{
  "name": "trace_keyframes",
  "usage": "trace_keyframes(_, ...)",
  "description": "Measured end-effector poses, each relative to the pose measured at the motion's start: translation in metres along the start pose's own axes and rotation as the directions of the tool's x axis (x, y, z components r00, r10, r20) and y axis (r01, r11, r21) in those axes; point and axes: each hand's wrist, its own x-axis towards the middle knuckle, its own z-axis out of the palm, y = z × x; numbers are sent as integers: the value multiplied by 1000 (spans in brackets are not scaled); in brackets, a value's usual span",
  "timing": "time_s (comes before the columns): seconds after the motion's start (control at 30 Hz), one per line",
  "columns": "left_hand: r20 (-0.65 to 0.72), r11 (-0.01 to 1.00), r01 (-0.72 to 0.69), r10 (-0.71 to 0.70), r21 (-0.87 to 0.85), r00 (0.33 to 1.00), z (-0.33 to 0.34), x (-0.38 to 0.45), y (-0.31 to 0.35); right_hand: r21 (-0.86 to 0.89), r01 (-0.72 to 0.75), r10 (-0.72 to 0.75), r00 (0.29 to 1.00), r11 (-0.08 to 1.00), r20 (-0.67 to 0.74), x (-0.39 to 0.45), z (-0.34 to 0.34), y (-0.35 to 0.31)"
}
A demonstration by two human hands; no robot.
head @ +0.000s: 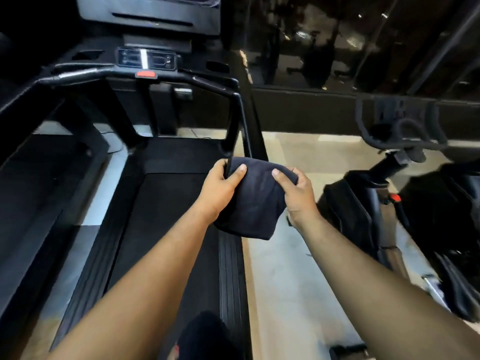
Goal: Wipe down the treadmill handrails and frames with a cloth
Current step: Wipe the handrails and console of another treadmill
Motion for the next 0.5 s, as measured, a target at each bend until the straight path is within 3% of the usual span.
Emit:
trace_keyframes(0.1,-174,993,-118,116,0,978,37,-37,-37,93,108,-117,987,990,107,-3,-30,45)
trace_keyframes(0.2,-258,993,-116,103,-35,961,72,-81,-55,104,105,-119,983,989,136,-23,-62,58)
trace_keyframes(0.37,-337,998,-57,43,-32,941,117,-133,-40,13,32,-34,976,999,217,-44,-121,52)
trace_keyframes(0.5,-321,998,-23,4,-54,947,150,-156,-30,-118,-41,70,964,992,257,-59,-155,52)
